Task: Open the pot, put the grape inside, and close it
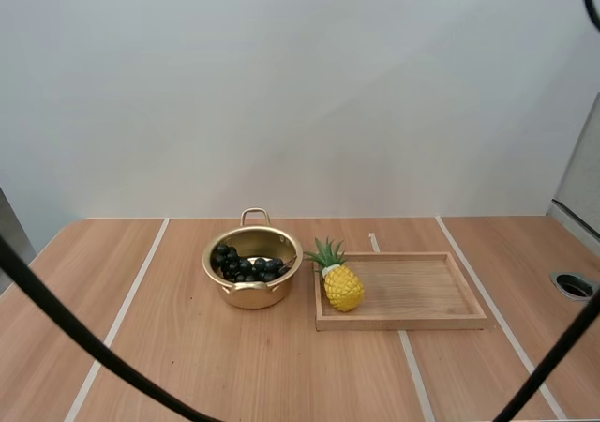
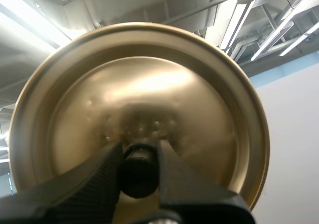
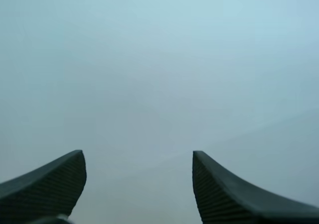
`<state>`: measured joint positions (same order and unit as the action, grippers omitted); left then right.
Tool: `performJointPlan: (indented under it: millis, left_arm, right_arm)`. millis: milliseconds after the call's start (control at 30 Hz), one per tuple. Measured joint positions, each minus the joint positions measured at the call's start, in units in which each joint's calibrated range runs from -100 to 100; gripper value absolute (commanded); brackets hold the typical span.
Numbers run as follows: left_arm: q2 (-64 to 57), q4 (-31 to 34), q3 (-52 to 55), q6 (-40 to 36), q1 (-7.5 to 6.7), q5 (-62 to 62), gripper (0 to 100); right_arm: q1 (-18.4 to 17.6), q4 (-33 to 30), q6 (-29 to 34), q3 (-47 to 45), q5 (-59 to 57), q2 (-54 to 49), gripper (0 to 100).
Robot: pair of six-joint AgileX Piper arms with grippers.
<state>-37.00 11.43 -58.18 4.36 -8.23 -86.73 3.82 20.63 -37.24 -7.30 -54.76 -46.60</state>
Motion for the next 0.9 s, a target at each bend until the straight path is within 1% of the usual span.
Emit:
performJointPlan:
  millis: [67,100,133,167,200,233,367,500,600,767,900]
  left_arm:
    - [0.0,0.0,0.0,0.0,0.00,-0.7,0]
    - [0.0,0.0,0.0,0.0,0.00,-0.8,0]
    - [0.0,0.0,0.0,0.0,0.00,-1.1,0]
    - [0.0,0.0,0.0,0.0,0.00,-1.5,0]
    - [0.0,0.0,0.0,0.0,0.00,-2.0,0]
    - [0.0,0.0,0.0,0.0,0.00,-2.4,0]
    - [0.0,0.0,0.0,0.0,0.00,-5.6,0]
    - [1.5,0.0,0.2,-0.4,0.00,-11.2,0]
    - [3.6,0.0,2.4,-0.6,0.00,-12.5,0]
    - [6.4,0.0,11.2,-0.7,0.00,-13.3,0]
    - [6.8,0.4,21.6,-0.7,0.00,-13.3,0]
  right_arm:
    - [0.3,-2.0,1.5,1.4,0.0,-2.7,100]
    - [0.3,-3.3,2.6,2.1,-0.2,-3.7,92]
    - [0.3,-4.6,3.9,2.7,-0.2,-4.9,72]
    - [0.3,-6.0,5.1,3.1,-0.2,-6.1,43]
    - [0.3,-7.4,6.4,3.5,-0.2,-7.2,10]
    - [0.3,-8.6,7.3,3.8,0.1,-8.1,0]
    - [0.3,-12.6,9.4,3.9,0.6,-10.3,0]
    - [0.3,-13.0,10.3,3.9,0.7,-11.5,0]
    - [0.3,-13.2,10.6,3.9,0.7,-12.1,0]
    - [0.3,-13.3,10.6,3.9,0.7,-12.4,0]
    - [0.3,-13.4,10.6,3.9,0.6,-12.4,0]
